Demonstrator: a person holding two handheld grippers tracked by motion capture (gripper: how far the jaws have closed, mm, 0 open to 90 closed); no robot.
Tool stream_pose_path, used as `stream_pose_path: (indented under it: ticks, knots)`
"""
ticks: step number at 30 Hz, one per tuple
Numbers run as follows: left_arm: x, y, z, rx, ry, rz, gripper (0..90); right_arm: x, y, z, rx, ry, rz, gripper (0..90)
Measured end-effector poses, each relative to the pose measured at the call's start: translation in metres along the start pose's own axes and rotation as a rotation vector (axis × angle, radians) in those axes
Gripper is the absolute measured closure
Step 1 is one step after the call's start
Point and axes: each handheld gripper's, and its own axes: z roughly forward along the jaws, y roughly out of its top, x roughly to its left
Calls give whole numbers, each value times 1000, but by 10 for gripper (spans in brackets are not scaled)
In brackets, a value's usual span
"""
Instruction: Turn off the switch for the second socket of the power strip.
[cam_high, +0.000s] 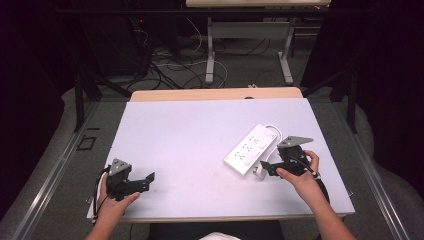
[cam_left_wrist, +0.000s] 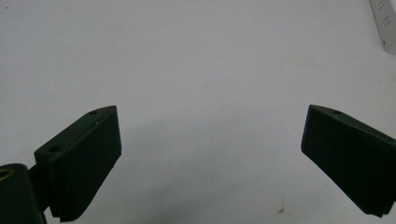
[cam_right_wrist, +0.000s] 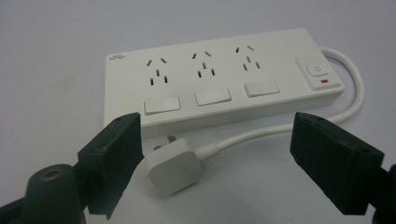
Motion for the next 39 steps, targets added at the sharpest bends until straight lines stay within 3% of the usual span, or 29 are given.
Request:
stream_pose_path:
  ticks: [5,10,23,30,39]
  knots:
    - [-1,0,0,1,-1,3,50,-7,-8,-7,-30,-29,28,123]
    - [0,-1,0,-5,3,-3,50,-16,-18,-13,-35,-54,63,0]
    - [0,0,-1,0,2,-1,50,-39,-43,-29,-67,-117,160,0]
    - [0,0,0,0,2,-6,50,-51,-57,-28,-71,-140,208,0]
    - [0,0,0,0,0,-12,50,-67,-73,-26,-80,-204,244,0]
